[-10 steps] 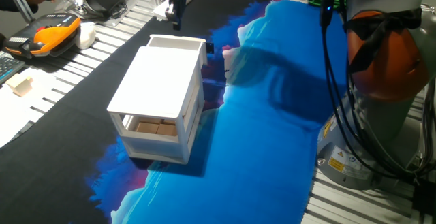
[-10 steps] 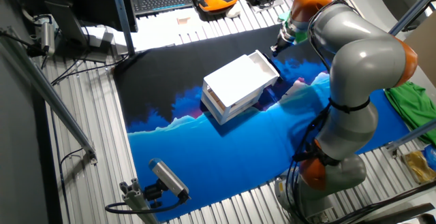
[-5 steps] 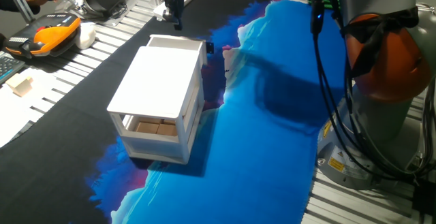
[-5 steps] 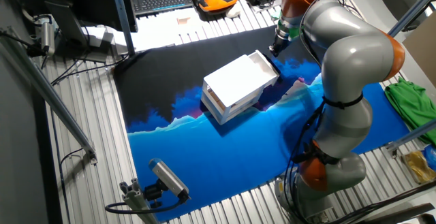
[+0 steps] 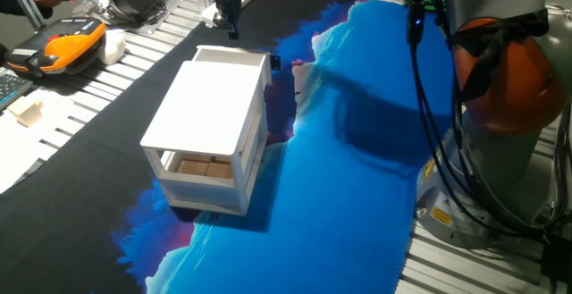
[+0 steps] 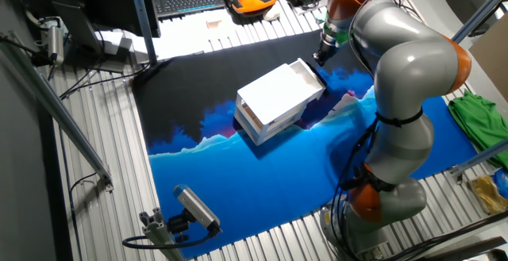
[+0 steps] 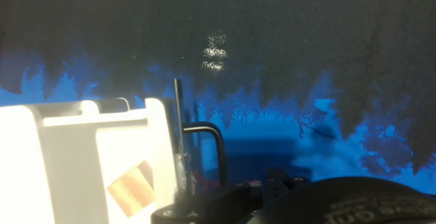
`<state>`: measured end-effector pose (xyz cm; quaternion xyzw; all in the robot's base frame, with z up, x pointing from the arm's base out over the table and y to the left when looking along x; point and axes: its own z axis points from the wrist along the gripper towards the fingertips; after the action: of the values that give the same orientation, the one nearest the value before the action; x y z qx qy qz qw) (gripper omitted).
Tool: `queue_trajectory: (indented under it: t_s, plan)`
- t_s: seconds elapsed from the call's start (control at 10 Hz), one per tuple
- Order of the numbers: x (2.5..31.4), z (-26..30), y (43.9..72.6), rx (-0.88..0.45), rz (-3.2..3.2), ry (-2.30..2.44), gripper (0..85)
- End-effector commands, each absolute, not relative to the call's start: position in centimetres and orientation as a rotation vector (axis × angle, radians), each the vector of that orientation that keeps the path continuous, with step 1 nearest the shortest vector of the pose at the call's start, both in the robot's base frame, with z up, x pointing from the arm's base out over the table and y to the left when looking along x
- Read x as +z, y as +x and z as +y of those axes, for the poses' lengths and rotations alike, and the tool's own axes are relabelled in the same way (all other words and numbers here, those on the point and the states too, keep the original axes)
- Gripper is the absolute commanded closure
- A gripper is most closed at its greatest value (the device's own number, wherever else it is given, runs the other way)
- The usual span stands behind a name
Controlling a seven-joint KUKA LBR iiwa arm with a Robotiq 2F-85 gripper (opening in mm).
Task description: Grasp the handle and close the drawer
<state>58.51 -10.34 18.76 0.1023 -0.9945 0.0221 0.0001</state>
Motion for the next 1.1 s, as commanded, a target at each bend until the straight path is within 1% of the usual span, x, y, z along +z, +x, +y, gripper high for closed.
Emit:
queue_trajectory:
  t_s: [0.0, 0.1, 0.6, 0.7, 1.0]
  plan:
    - [18.77, -10.34, 58.51, 0.077, -3.131, 0.314, 85.0]
    - [18.77, -10.34, 58.51, 0.082, -3.136, 0.312, 85.0]
    - [18.77, -10.34, 58.51, -0.035, -3.102, 0.373, 85.0]
    - [18.77, -10.34, 58.51, -0.078, -3.085, 0.424, 85.0]
    - [18.77, -10.34, 58.51, -0.09, -3.097, 0.485, 85.0]
